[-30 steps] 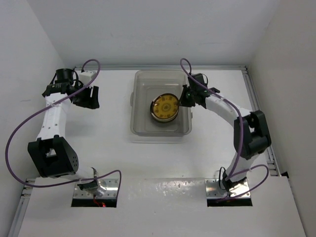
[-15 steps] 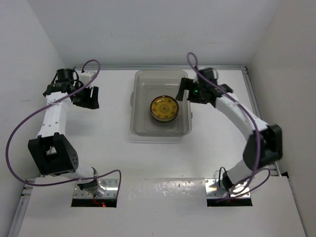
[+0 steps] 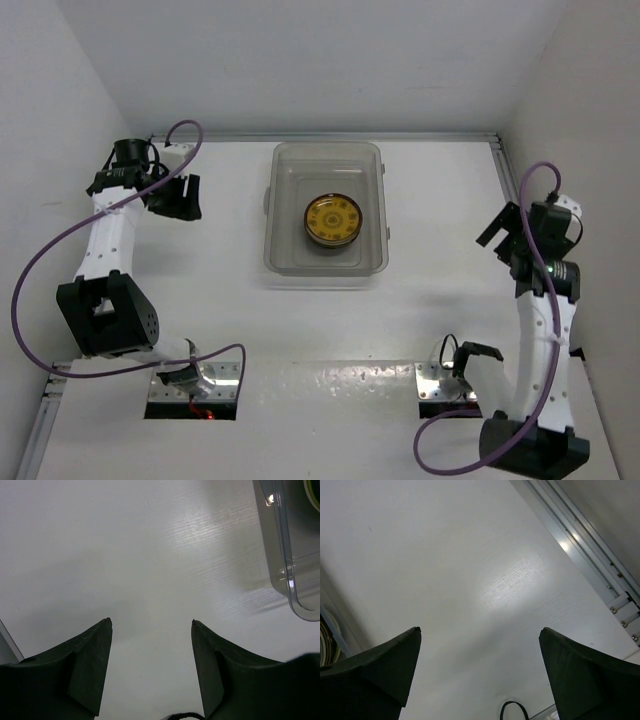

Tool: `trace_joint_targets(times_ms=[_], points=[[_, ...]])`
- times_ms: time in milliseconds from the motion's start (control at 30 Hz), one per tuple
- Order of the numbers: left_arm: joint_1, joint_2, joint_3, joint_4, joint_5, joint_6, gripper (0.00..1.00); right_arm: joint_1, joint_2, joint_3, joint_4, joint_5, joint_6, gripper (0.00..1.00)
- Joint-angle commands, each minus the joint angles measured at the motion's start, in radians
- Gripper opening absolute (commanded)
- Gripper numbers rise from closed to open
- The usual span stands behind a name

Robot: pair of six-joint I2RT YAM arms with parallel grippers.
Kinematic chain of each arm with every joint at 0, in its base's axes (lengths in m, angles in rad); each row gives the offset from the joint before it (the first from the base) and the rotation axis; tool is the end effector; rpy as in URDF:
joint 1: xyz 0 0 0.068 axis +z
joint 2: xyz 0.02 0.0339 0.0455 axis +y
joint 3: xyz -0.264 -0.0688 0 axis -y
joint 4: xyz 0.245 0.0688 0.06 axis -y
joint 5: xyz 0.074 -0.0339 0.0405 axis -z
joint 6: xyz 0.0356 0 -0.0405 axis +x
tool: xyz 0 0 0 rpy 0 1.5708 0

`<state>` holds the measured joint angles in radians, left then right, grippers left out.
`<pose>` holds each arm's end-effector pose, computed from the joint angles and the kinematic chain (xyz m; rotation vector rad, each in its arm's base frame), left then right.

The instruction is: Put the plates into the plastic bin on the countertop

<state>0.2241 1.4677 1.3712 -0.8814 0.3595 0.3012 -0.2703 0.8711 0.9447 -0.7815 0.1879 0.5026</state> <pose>0.2977 0.0550 0.3232 0.2323 2.4637 -0.2376 0.1647 -0.0525 0.3225 0.9440 2.0593 -0.0911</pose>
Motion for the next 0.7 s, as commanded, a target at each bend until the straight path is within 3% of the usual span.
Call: trace_joint_targets(times_ms=[0,667], points=[[0.003,-0.037,0.023,0.009,0.038,-0.014,0.66,-0.017,-0.084,-0.027,0.019,0.041,-0.058,1.00],[-0.006,-0.046,0.014,0.009,0.047,-0.024,0.66,-0.018,-0.112,-0.014,0.045,0.056,0.020,1.00]])
